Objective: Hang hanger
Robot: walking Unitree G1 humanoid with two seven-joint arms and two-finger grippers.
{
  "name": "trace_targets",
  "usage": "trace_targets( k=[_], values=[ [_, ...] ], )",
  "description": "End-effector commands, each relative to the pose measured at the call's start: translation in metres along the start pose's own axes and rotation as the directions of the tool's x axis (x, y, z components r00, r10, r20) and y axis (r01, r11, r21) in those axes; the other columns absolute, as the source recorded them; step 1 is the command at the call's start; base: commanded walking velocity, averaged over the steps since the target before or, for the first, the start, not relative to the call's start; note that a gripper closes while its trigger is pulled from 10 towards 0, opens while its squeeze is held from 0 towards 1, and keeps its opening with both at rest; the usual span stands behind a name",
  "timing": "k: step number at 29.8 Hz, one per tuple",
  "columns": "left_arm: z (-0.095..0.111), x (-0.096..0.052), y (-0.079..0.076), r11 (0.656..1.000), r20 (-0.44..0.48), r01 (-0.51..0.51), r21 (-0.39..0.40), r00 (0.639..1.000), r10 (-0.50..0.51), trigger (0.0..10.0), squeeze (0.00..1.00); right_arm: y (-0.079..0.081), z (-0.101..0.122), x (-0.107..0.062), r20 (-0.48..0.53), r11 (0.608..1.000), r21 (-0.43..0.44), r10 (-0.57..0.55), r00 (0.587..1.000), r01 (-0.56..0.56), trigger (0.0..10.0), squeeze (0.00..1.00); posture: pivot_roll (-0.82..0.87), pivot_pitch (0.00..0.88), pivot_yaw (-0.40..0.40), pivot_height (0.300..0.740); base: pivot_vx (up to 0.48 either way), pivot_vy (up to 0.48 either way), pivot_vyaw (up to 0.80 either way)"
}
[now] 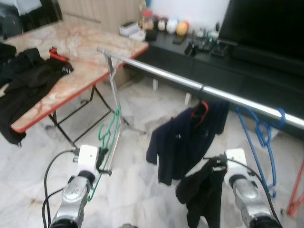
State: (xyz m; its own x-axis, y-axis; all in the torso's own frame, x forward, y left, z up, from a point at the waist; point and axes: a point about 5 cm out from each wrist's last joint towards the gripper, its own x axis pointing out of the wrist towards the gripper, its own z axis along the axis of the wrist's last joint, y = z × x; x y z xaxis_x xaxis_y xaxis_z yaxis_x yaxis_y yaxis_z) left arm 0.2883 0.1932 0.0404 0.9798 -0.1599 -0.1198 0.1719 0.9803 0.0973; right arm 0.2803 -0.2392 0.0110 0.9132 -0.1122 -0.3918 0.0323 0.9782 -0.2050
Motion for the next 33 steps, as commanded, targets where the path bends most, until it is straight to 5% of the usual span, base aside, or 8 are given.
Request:
trace_targets(
  k=[1, 11, 23, 33],
  values=[
    [0.0017, 0.0007, -0.0006, 1.0, 0.006, -0.001, 0.001, 1.0, 0.001, 10.0, 0.0, -0.0077, 0.0014, -0.0014, 0.013, 1.0, 0.005, -0.021, 1.0, 0.021, 10.0, 0.0, -0.02, 0.0, -0.01, 0.74, -0.345, 0.0, 0.0],
    [0.0013, -0.0004, 0.0006, 1.0, 0.008, -0.022, -0.006, 1.0, 0.022, 10.0, 0.0, -0.0079, 0.0023, -0.0008, 0.011, 1.0, 0.007, -0.022, 1.0, 0.022, 10.0, 0.0, -0.01, 0.0, -0.019, 0.74, -0.33, 0.0, 0.0],
    [-0.0003, -0.0016, 0.0043, 0.998, -0.01, -0.046, -0.031, 0.999, 0.046, 10.0, 0.0, -0.0073, 0.0059, 0.0003, 0.02, 0.999, 0.016, -0.034, 0.999, 0.034, 10.0, 0.0, -0.01, 0.0, -0.014, 0.74, 0.0, 0.0, 0.0],
    [-0.0003, -0.0015, 0.0053, 0.999, -0.018, -0.045, -0.028, 0.999, 0.045, 10.0, 0.0, -0.0083, 0.0065, 0.001, 0.011, 0.999, 0.028, -0.043, 0.999, 0.043, 10.0, 0.0, -0.02, 0.0, -0.006, 0.74, 0.0, 0.447, -0.34]
  ],
)
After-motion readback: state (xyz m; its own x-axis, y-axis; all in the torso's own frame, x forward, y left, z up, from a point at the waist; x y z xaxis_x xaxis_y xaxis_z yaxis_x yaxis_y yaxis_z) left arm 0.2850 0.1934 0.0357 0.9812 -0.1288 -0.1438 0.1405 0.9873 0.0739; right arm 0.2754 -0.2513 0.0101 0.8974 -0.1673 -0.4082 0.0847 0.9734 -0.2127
